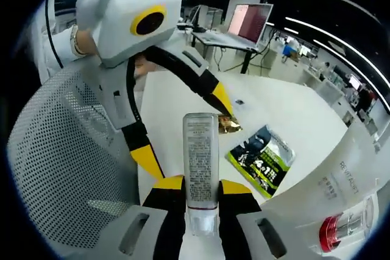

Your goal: Arrange the skincare products in the storage area until every visible bottle or jar stands upright without overlapping.

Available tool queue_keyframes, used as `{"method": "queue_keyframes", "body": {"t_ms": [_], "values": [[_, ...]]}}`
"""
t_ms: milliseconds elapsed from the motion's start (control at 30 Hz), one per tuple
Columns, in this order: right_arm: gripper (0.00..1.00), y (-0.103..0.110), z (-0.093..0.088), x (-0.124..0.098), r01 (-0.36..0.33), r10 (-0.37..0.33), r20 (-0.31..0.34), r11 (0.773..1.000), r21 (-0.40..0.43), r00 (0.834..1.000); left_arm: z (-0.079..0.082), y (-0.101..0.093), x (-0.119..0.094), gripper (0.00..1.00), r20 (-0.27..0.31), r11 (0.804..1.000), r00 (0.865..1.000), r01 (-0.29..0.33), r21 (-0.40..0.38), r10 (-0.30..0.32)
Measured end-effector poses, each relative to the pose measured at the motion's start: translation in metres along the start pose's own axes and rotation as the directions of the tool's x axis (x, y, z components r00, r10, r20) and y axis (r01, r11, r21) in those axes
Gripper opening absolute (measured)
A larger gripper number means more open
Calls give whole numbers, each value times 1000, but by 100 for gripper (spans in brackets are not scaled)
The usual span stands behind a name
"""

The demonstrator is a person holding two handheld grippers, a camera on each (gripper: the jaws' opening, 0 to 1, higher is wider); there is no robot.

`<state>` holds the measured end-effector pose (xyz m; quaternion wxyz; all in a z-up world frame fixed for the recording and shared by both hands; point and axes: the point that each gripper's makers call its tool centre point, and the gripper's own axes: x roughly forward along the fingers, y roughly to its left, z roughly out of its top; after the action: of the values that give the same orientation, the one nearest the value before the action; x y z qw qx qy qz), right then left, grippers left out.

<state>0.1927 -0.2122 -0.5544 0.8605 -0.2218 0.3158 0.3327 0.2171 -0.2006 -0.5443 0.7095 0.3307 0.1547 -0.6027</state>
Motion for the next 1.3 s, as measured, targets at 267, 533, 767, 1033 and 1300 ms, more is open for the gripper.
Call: {"method": "queue_keyframes", "body": {"t_ms": [267,533,767,1033,1300], "values": [[12,2,-4,4,20,-21,-14,999,-34,1000,-5,-2,4,64,-48,995,999,-12,98,17],[12,7,-11,9,2,-5,-42,998,-63,999,0,-3,8,53,-37,985,999,-20,171,27],[12,7,-14,8,5,-12,-64,994,-111,998,-5,-9,12,50,-66,974,998,4,228,12],[12,6,-12,10,19,-32,-60,977,-213,998,-10,-12,15,43,-98,960,995,21,280,7],[12,7,-8,13,31,-44,-43,963,-269,998,-8,-11,15,33,-95,956,995,15,292,13]]}}
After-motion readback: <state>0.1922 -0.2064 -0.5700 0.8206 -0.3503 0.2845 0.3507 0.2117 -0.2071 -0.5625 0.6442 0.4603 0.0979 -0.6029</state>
